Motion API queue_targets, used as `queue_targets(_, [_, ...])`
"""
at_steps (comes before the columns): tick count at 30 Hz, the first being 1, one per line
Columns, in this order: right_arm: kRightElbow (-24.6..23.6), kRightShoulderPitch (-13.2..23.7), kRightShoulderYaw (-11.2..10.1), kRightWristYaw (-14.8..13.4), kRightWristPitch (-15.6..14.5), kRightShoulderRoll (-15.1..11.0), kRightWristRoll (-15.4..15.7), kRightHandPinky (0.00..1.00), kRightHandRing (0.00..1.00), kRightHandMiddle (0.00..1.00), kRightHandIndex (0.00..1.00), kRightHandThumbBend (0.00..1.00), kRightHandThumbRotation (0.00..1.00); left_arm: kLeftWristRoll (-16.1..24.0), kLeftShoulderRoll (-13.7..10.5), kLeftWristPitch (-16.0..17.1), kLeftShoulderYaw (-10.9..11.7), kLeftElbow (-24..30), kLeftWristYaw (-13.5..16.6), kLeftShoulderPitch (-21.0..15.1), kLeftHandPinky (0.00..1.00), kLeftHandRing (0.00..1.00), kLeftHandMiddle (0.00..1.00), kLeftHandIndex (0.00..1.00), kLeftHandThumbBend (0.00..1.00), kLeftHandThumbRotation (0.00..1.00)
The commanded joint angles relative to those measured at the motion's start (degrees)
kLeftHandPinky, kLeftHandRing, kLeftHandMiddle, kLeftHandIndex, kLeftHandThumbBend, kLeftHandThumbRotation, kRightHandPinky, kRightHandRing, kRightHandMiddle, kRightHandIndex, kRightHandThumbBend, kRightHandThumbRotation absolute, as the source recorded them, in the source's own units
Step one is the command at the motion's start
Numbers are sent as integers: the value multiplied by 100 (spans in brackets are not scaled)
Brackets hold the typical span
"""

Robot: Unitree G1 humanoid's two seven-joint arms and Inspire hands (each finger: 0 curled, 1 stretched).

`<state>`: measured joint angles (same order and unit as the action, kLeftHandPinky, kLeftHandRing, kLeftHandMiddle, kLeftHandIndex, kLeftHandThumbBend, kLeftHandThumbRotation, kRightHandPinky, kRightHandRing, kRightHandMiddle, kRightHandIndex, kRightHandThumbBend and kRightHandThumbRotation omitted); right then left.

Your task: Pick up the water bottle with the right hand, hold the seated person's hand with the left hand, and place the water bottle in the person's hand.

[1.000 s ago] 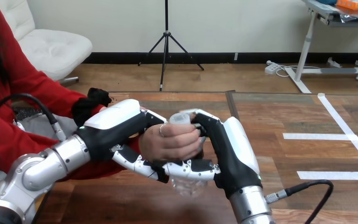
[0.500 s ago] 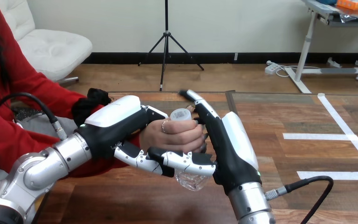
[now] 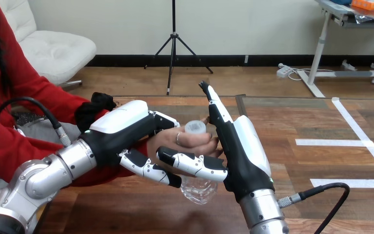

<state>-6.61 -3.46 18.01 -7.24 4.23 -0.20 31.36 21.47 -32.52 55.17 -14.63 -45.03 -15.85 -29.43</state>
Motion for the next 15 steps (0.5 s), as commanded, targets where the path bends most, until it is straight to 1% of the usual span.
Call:
queue_targets(1, [-326,345,-94,24,-6,12,-82,88,100,100,100,100,65,-18,106,110,15,73,44,-289,41,48,55,57,93,43])
queue_targets(4, [-327,339,-116,26,5,-2,-96,88,100,100,100,100,66,-13,117,159,31,40,100,-276,44,50,57,59,93,44])
queue_targets(8, [-413,294,-145,87,-101,5,-129,89,100,100,100,100,67,109,87,142,38,97,211,-241,47,52,59,62,94,45])
queue_targets(15, [-495,241,-187,138,-143,-42,-192,90,100,100,100,100,67,215,56,181,48,108,327,-212,55,61,66,71,97,48])
